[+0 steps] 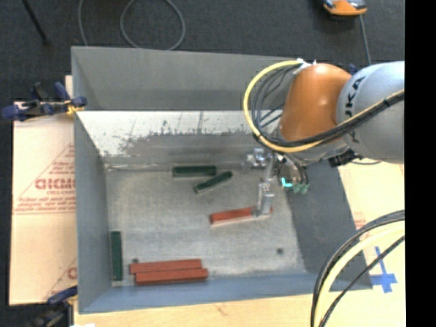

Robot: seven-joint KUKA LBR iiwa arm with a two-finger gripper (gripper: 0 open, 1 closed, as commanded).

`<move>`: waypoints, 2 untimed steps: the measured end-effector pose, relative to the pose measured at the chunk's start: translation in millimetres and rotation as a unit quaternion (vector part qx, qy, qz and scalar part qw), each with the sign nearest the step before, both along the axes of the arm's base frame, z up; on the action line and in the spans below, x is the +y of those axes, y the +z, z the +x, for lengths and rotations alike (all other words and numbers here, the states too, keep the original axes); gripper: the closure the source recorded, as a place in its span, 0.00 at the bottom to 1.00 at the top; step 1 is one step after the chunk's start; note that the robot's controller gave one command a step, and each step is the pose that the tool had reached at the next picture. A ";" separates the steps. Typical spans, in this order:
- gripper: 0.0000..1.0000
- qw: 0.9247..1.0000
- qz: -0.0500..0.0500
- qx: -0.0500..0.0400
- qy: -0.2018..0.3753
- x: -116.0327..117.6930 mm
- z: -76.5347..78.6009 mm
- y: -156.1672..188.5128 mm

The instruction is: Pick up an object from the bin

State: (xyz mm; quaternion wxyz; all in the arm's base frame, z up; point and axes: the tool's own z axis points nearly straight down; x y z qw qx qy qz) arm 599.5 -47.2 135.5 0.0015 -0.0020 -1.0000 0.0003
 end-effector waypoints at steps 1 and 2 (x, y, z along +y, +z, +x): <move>0.00 1.000 0.000 -0.001 -0.023 -29.4 -27.8 -68.0; 1.00 1.000 0.000 -0.005 -0.020 -28.3 -24.7 -63.7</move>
Offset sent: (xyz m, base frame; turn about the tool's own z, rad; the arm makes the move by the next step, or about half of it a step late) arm -0.0267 -0.0272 -0.0655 0.0391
